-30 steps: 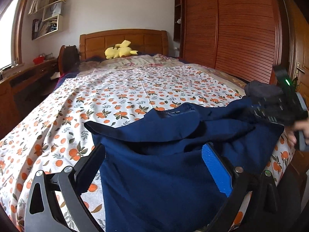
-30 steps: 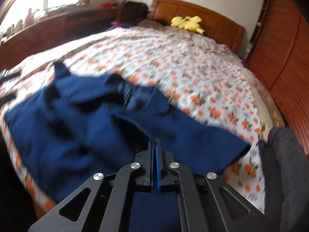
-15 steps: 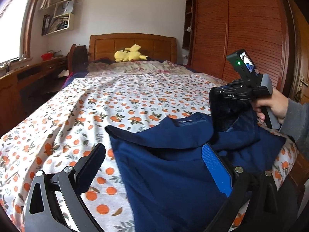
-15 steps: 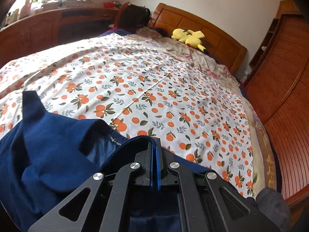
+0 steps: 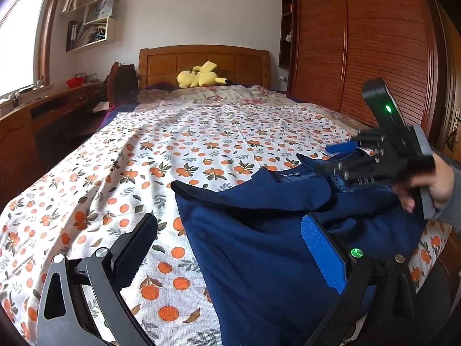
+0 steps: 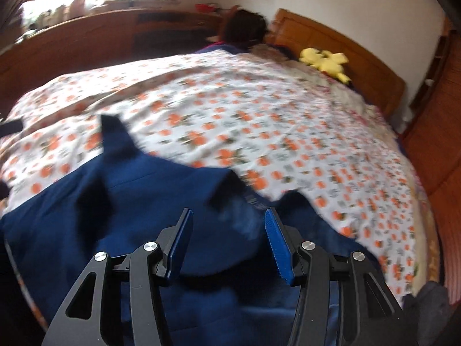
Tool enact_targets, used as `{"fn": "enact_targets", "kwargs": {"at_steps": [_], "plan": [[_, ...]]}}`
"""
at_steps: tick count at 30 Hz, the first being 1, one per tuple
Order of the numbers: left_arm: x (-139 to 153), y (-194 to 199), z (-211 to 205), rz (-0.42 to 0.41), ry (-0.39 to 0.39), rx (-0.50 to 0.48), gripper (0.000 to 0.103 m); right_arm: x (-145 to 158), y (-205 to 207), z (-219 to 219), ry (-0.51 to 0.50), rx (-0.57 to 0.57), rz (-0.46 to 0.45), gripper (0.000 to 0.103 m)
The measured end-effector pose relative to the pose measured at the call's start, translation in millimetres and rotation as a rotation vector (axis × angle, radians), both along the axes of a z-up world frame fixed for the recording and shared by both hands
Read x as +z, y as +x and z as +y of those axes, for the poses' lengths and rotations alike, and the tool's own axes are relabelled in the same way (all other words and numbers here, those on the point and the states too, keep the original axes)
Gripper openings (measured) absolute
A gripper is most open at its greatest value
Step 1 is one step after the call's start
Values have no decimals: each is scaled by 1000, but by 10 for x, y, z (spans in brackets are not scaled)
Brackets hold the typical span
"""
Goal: Fold large clothes
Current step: 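Grasp the folded jacket edge with the right gripper and lift it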
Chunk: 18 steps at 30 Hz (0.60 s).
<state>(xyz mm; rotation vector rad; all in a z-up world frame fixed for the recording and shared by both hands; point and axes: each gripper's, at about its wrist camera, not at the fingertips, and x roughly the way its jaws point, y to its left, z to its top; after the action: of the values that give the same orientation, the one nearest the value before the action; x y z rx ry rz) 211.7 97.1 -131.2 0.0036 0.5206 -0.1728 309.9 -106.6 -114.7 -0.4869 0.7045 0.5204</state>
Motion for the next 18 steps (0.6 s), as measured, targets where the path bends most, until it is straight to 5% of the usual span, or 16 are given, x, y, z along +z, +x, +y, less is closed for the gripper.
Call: {"fn": "enact_targets", "kwargs": {"at_steps": [10, 12, 13, 18], "plan": [[-19, 21, 47, 12, -2, 10, 100, -378, -286, 414, -88, 117, 95, 54], [-20, 23, 63, 12, -3, 14, 100, -403, -219, 404, -104, 105, 98, 29], [-20, 26, 70, 13, -4, 16, 100, -406, -158, 397, -104, 100, 112, 5], [-20, 39, 71, 15, -7, 19, 100, -221, 126, 319, -108, -1, 8, 4]]}}
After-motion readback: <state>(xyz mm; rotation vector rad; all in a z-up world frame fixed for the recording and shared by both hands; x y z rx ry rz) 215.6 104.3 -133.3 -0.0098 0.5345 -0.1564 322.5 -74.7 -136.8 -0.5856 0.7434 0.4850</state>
